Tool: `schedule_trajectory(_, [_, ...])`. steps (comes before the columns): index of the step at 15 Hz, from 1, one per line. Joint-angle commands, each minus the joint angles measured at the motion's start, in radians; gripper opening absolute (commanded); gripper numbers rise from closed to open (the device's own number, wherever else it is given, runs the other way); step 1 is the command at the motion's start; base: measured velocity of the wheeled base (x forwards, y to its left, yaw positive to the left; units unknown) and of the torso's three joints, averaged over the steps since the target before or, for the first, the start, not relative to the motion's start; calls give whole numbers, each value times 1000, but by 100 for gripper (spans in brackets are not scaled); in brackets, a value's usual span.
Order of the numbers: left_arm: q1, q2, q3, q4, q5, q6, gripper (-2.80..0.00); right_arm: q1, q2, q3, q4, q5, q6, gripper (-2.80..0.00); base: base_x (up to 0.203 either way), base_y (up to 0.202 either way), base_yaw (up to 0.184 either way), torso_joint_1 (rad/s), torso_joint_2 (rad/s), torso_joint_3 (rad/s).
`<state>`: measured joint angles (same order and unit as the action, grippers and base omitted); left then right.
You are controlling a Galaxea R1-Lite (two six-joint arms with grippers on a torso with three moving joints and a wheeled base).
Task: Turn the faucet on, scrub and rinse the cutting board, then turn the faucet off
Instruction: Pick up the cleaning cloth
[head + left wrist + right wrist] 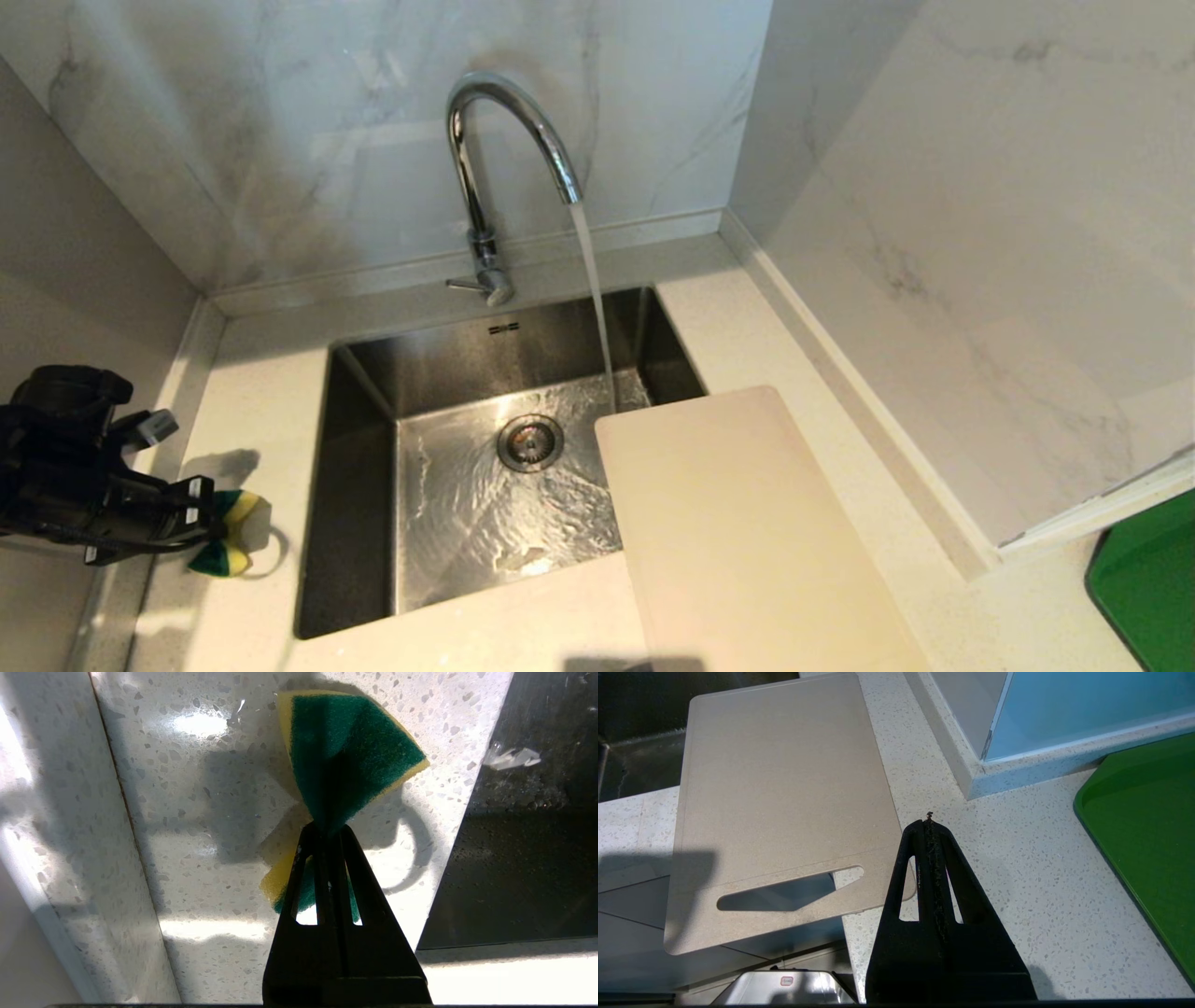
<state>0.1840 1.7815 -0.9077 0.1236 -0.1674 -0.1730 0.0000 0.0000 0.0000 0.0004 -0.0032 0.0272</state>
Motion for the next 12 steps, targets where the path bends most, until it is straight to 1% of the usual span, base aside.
schedule_trajectory(1, [0,-12,0,2,0,-3,-280,0,2,0,1,0,0,-280,0,0,0,0,0,0])
schedule_trajectory(11, [-2,-174,-18,10,-6,-12,-280,0,0,0,0,0,0,-280,0,0,0,0,0,0])
schedule_trajectory(12, [-4,-182,-37,13,-7,-11,-280,0,0,0,0,0,0,-280,0,0,0,0,0,0])
